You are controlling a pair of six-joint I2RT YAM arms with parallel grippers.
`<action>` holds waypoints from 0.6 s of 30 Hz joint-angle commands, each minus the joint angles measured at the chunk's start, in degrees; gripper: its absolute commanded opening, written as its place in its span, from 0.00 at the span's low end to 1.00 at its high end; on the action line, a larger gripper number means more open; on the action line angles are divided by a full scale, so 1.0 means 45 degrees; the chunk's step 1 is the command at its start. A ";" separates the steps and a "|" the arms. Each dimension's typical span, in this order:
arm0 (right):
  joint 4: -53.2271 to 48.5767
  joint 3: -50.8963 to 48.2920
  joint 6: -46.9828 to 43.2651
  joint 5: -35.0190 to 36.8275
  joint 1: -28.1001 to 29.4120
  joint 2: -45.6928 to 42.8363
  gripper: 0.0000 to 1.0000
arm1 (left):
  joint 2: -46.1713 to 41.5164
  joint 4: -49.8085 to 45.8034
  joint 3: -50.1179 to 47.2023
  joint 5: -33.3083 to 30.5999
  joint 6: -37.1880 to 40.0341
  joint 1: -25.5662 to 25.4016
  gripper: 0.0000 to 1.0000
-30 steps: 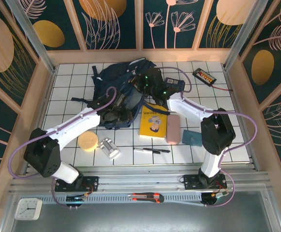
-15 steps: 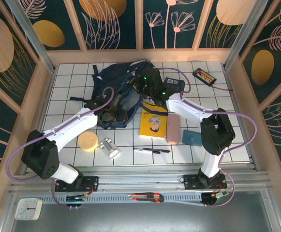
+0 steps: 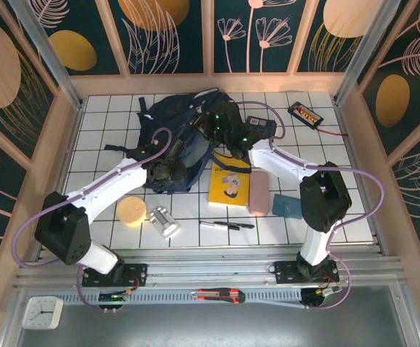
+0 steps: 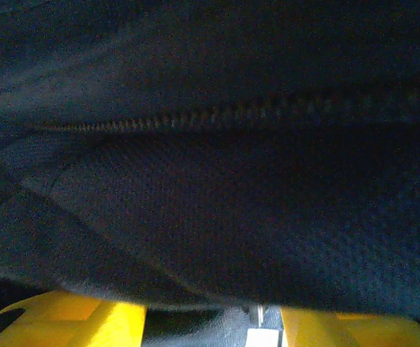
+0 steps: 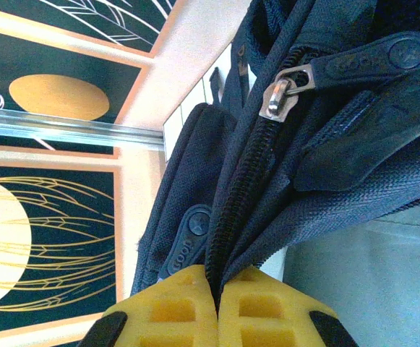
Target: Pack the student bag
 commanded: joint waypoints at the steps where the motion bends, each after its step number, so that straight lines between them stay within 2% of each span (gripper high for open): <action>1: 0.1535 0.0306 0.0082 -0.0246 0.0155 -0.0586 0.00 | 0.0584 0.0444 0.0629 0.0576 0.0276 0.0075 0.49; 10: 0.1706 0.0259 0.0219 -0.0236 0.0292 -0.0516 0.00 | 0.1069 0.0720 0.1070 0.1028 0.0239 -0.0009 0.38; 14: 0.1706 0.0301 0.0248 -0.0283 0.0311 -0.0495 0.00 | 0.1072 0.0944 0.0683 0.1127 0.0212 0.0003 0.29; 18: 0.1762 0.0312 0.0304 -0.0303 0.0362 -0.0508 0.00 | 0.1215 0.1169 0.0438 0.1158 0.0183 -0.0006 0.28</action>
